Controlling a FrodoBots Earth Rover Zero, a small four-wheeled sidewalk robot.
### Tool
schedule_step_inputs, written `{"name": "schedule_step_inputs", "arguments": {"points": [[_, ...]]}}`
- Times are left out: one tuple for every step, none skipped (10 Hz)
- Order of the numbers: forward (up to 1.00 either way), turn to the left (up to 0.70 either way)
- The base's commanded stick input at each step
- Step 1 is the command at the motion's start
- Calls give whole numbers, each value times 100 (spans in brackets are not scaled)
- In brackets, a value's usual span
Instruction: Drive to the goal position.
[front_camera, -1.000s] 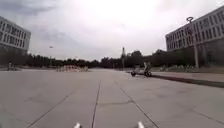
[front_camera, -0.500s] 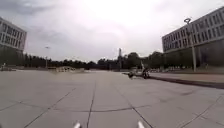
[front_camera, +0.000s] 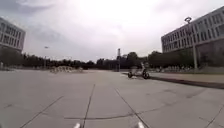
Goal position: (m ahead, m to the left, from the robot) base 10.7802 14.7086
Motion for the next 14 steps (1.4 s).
{"name": "schedule_step_inputs", "arguments": {"points": [[45, -26], [45, -27], [45, -27], [45, 0], [45, 0], [45, 0], [45, 0], [45, 0], [45, 0], [45, 0], [45, 0], [45, 0], [45, 0], [45, 0]]}}
